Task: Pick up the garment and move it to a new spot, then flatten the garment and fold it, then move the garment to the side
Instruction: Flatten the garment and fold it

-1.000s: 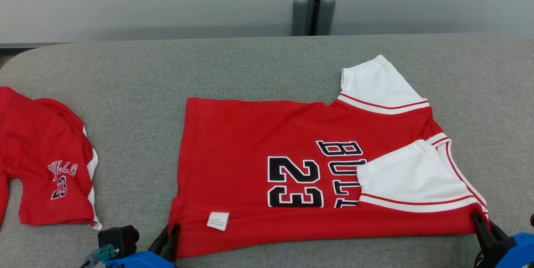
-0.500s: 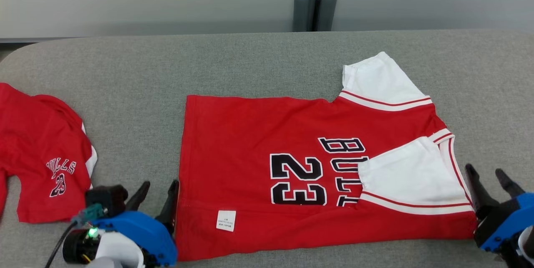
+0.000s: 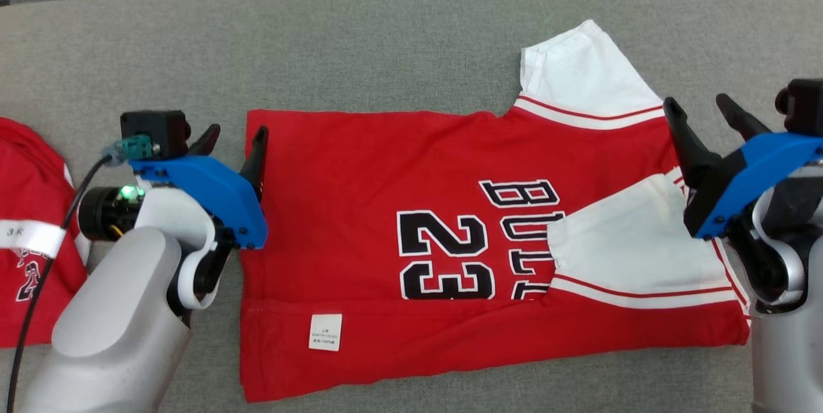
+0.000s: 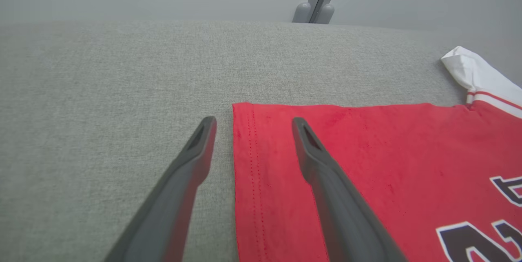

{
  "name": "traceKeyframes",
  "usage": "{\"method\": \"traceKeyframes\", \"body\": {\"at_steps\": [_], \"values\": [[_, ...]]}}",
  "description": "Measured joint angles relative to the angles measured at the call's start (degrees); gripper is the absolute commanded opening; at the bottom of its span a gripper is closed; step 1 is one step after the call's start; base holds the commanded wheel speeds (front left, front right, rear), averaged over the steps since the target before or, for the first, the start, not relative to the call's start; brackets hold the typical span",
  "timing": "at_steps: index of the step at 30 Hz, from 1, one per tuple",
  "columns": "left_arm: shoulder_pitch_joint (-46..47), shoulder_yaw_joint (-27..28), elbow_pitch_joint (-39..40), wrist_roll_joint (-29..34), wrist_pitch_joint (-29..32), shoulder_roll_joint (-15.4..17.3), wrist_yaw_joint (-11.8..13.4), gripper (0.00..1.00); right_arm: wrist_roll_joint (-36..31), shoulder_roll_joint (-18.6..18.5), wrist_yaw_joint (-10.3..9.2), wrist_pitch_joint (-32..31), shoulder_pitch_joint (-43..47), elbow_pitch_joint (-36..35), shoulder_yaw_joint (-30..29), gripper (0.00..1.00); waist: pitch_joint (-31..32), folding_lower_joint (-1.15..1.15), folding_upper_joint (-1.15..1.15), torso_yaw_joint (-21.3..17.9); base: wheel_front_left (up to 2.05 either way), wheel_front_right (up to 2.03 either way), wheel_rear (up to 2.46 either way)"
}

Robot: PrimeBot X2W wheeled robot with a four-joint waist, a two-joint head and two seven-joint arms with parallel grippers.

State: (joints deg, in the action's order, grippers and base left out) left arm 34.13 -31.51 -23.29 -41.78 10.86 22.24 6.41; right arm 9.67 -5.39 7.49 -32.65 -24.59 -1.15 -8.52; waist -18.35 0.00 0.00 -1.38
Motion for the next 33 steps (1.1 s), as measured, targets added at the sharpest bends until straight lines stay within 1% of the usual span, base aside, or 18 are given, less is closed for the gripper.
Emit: {"method": "traceKeyframes", "body": {"at_steps": [5,10,17,24,25,26,27,28,29,30,33], "values": [[5.48,-0.15,-5.71,0.0,0.84,-1.01,-1.35,1.0,0.21,-1.02,0.0,0.55,-4.61,2.71,2.64,1.0,-3.43,0.01,0.0,-1.05,0.0,0.0,0.0],[7.48,-0.25,-9.69,-0.03,0.93,-1.49,-1.94,1.0,0.69,-1.56,0.0,1.85,-6.69,4.2,3.39,1.0,-5.58,0.01,0.0,-1.67,0.0,0.0,0.0],[9.1,-0.18,-13.11,-1.01,-0.88,-3.05,-3.88,1.0,1.87,-0.96,0.0,3.04,-6.91,5.59,3.43,1.0,-7.12,0.01,0.0,-1.9,0.0,0.0,0.0],[11.21,-0.33,-16.37,-0.57,-2.16,-3.64,-4.17,1.0,1.91,-1.16,0.0,2.96,-7.19,5.83,4.24,1.0,-8.08,0.0,0.0,-1.68,0.0,0.0,0.0],[11.53,-0.34,-16.8,-0.57,-2.22,-3.8,-3.99,0.9,1.92,-1.37,0.0,2.89,-7.37,5.81,4.32,1.0,-8.21,0.0,0.0,-1.6,0.0,0.0,0.0],[11.87,-0.36,-17.18,-0.57,-2.21,-3.97,-3.86,0.47,1.92,-1.57,0.0,2.77,-7.67,5.77,4.3,1.0,-8.34,0.0,0.0,-1.49,0.0,0.0,0.0],[12.08,-0.36,-17.5,-0.58,-2.08,-4.05,-3.86,0.38,1.92,-1.75,0.0,2.5,-7.98,5.71,4.27,1.0,-8.47,0.0,0.0,-1.35,0.0,0.0,0.0],[12.28,-0.41,-17.75,-0.59,-1.79,-4.13,-3.87,0.12,1.92,-1.93,0.0,2.43,-8.15,5.66,4.27,1.0,-8.6,0.0,0.0,-1.19,0.0,0.0,0.0],[12.63,-0.43,-18.02,-0.82,-1.32,-4.22,-3.92,0.0,1.91,-2.18,0.0,2.1,-8.3,5.67,4.32,1.0,-8.74,0.0,0.0,-1.01,0.0,0.0,0.0],[13.04,-0.45,-18.25,-1.21,-0.89,-4.39,-4.43,0.0,1.93,-2.46,0.0,1.36,-9.19,5.82,4.39,1.0,-9.04,0.0,0.0,-0.65,0.0,0.0,0.0],[13.23,-0.53,-17.75,-1.34,-1.77,-4.65,-4.72,0.0,2.26,-2.91,0.0,0.21,-12.35,7.14,4.12,1.0,-9.68,0.0,0.0,-0.18,0.0,0.0,0.0]]}}
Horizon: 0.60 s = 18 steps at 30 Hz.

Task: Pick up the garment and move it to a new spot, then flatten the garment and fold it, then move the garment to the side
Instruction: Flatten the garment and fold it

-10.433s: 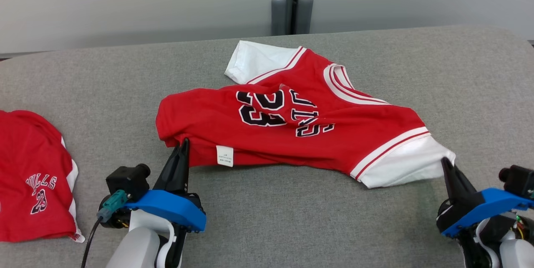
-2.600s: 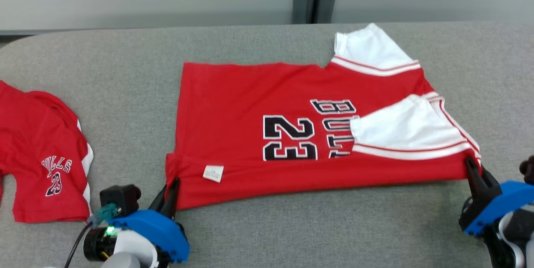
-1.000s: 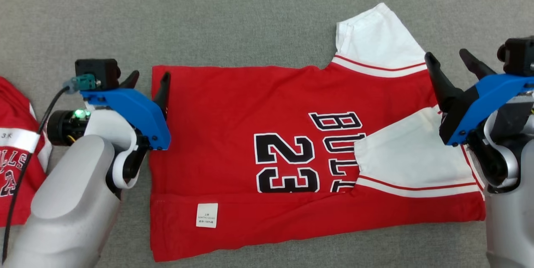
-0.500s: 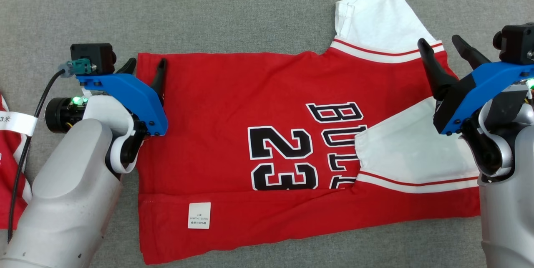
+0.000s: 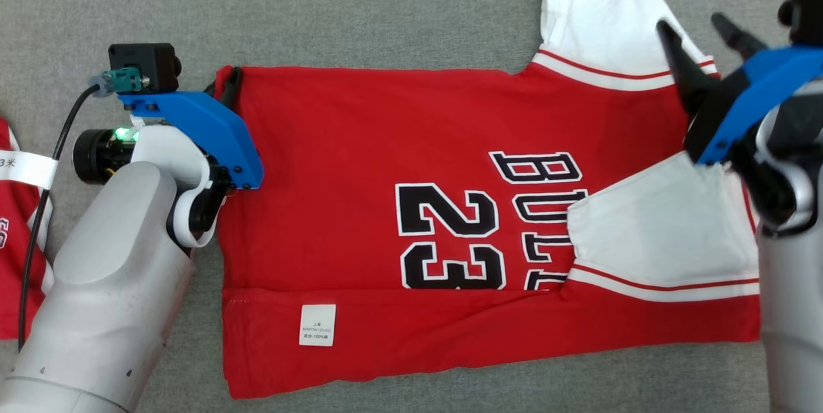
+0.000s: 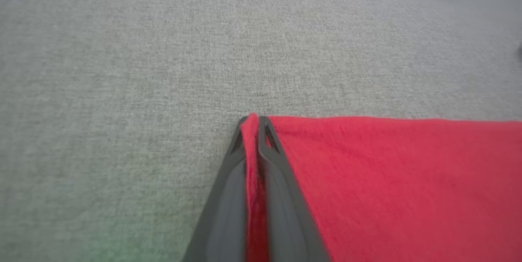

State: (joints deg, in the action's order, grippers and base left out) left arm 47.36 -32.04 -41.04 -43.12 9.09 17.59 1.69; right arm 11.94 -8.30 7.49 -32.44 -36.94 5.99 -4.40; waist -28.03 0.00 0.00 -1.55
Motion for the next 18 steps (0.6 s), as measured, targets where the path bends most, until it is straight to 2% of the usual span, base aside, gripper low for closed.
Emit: {"method": "traceKeyframes", "body": {"at_steps": [4,11,18], "values": [[0.6,-0.44,1.11,0.71,-1.89,-0.46,-0.31,0.0,-1.26,-0.92,0.0,-1.54,-6.84,5.13,-1.96,1.0,-1.14,0.0,0.0,1.03,0.0,0.0,0.0],[0.95,-2.45,3.91,2.05,-5.55,-3.55,-1.51,0.0,-8.59,-3.48,0.0,-1.53,-16.92,18.17,-7.21,1.0,-3.07,0.0,0.0,5.36,0.0,0.0,0.0],[1.2,-3.93,6.15,2.79,-8.77,-5.84,-3.0,0.0,-14.46,-4.85,0.0,-2.07,-20.89,24.04,-10.25,1.0,-5.62,0.0,0.0,10.24,0.0,0.0,0.0]]}}
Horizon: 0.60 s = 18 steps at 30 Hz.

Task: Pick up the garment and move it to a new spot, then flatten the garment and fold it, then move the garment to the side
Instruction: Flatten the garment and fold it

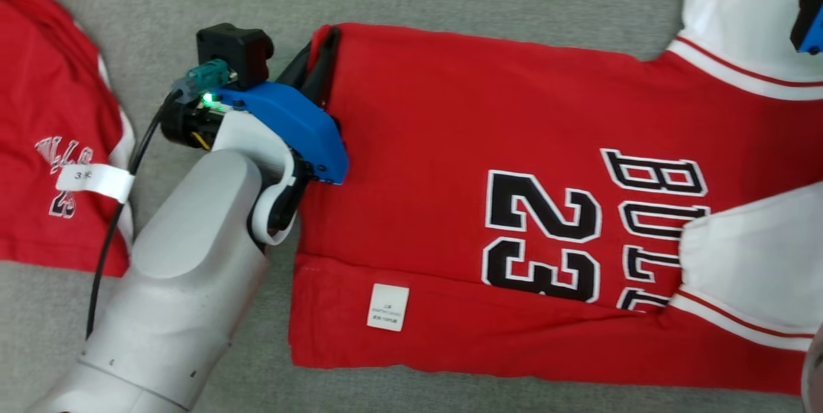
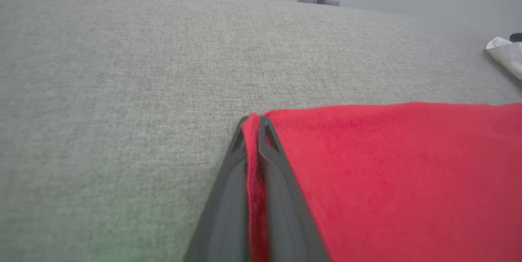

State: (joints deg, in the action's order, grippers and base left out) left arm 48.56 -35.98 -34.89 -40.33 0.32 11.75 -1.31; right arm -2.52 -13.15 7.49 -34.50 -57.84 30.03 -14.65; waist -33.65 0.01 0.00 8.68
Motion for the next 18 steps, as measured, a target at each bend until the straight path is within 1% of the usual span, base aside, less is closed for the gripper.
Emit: {"method": "traceKeyframes", "body": {"at_steps": [2,5,6,7,8,11,18], "values": [[0.01,-0.15,0.54,-0.02,-1.01,-0.78,-0.54,0.0,-1.48,-0.81,0.0,-0.14,-0.06,1.09,-0.41,1.0,-0.54,0.0,0.0,1.28,0.0,0.0,0.0],[0.01,-0.45,1.23,0.02,-1.8,-1.04,-0.78,0.0,-2.33,-1.31,0.0,-0.52,-0.19,1.76,-0.93,1.0,-1.47,0.0,0.0,2.54,0.0,0.0,0.0],[0.01,-0.54,1.43,0.05,-1.97,-1.12,-0.81,0.0,-2.41,-1.41,0.0,-0.62,-0.48,1.86,-1.1,0.83,-1.71,0.0,0.0,2.79,0.0,0.0,0.0],[0.01,-0.57,1.68,0.08,-2.21,-1.15,-0.83,0.0,-2.43,-1.58,0.0,-0.74,-0.85,1.9,-1.22,0.32,-1.92,0.0,0.0,2.96,0.0,0.0,0.0],[0.01,-0.56,1.79,0.08,-2.54,-1.15,-0.83,0.0,-2.45,-1.59,0.0,-0.65,-1.0,1.77,-1.33,0.0,-2.12,0.0,0.0,3.03,0.0,0.0,0.0],[-0.01,-0.31,1.9,0.09,-3.74,-0.98,-0.75,0.0,-2.0,-0.97,0.01,0.19,-1.05,1.43,-1.24,0.0,-2.13,0.0,0.0,2.75,0.0,0.0,0.0],[-0.93,1.72,1.43,0.57,-9.72,0.75,0.8,0.0,2.49,-0.23,0.0,5.83,-0.28,-0.69,-0.87,0.0,-0.15,0.0,0.0,0.86,0.0,0.0,0.0]]}}
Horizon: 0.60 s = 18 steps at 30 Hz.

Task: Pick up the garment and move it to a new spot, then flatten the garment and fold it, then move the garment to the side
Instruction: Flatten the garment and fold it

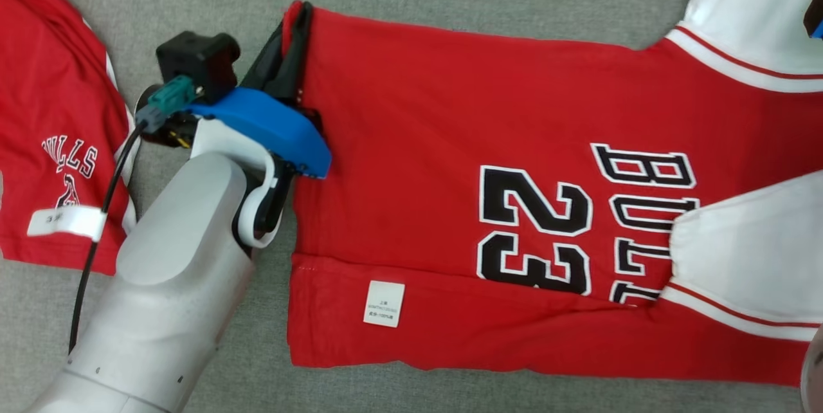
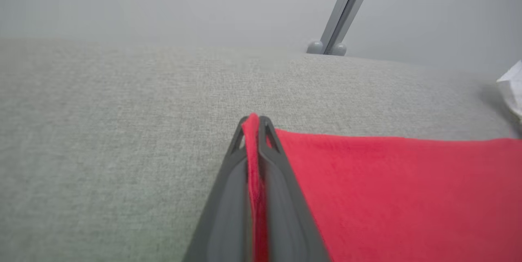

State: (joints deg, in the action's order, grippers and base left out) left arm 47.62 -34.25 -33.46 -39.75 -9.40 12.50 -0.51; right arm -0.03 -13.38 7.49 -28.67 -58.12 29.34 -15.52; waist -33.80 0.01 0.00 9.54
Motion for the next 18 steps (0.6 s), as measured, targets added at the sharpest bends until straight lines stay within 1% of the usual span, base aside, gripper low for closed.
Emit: {"method": "traceKeyframes", "body": {"at_steps": [4,10,13,15,18], "values": [[-1.71,0.37,-0.26,0.33,-2.54,0.81,-0.14,0.0,3.19,0.42,0.0,1.77,2.94,-1.67,-0.8,0.0,2.15,0.0,0.0,-1.23,0.0,0.0,0.0],[-6.12,0.76,-0.11,-0.25,-4.44,1.54,-2.15,0.0,9.07,0.69,0.0,1.93,10.18,-6.19,-0.96,0.0,6.16,0.0,0.0,-2.77,0.0,0.0,0.0],[-8.64,0.59,0.23,-0.03,-4.99,2.3,-3.45,0.0,11.89,0.66,0.0,0.9,14.68,-9.49,-0.53,0.0,8.35,-0.01,0.0,-3.42,0.0,0.0,0.0],[-10.65,0.31,0.71,0.42,-5.36,3.28,-4.58,0.0,13.44,0.8,0.0,-0.22,18.06,-12.13,-0.01,0.0,9.84,-0.01,0.0,-3.92,0.0,0.0,0.0],[-13.61,-0.07,1.45,1.68,-5.49,5.15,-5.42,0.0,15.55,1.35,0.0,-2.34,23.66,-16.6,0.55,0.0,12.01,-0.01,0.0,-4.83,0.0,0.0,0.0]]}}
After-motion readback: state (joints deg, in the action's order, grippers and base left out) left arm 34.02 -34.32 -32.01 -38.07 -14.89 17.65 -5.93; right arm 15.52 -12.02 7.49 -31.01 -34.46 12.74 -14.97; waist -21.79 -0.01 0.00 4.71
